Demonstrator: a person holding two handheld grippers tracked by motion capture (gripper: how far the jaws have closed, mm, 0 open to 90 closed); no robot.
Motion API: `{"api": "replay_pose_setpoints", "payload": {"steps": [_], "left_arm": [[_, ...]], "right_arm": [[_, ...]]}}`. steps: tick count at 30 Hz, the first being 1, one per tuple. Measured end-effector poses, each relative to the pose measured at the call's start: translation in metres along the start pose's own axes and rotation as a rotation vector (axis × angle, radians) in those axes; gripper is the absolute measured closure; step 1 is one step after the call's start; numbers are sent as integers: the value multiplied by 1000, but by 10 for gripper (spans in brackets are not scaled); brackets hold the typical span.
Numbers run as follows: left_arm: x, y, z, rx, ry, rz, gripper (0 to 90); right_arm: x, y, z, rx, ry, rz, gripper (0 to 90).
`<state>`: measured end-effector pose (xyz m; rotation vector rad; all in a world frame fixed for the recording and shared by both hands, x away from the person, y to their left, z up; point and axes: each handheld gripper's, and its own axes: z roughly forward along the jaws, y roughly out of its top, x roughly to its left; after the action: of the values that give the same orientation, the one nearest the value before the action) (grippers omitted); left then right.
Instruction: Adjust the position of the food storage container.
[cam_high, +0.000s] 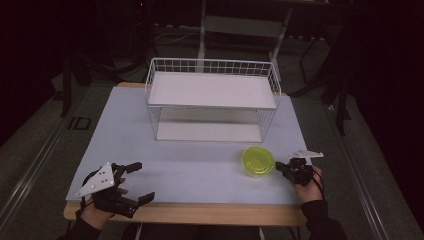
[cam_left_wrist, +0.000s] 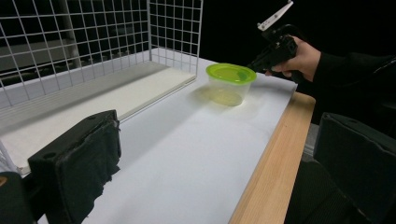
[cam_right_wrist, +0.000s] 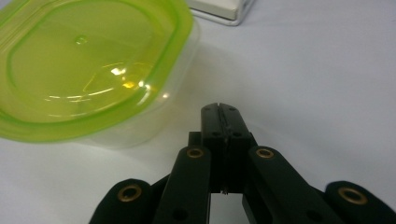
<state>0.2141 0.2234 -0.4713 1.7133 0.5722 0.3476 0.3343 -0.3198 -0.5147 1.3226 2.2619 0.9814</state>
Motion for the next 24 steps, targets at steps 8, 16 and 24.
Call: {"api": "replay_pose_setpoints", "payload": {"steps": [8, 16, 24], "left_arm": [[0, 0, 0, 0, 1, 0, 18], [0, 0, 0, 1, -1, 5, 18], [0, 0, 0, 3, -3, 4, 18]], "right_arm": [[14, 4, 15, 35, 47, -28, 900], [26, 9, 23, 53, 79, -36, 900], [46, 19, 34, 57, 119, -67, 900]]}}
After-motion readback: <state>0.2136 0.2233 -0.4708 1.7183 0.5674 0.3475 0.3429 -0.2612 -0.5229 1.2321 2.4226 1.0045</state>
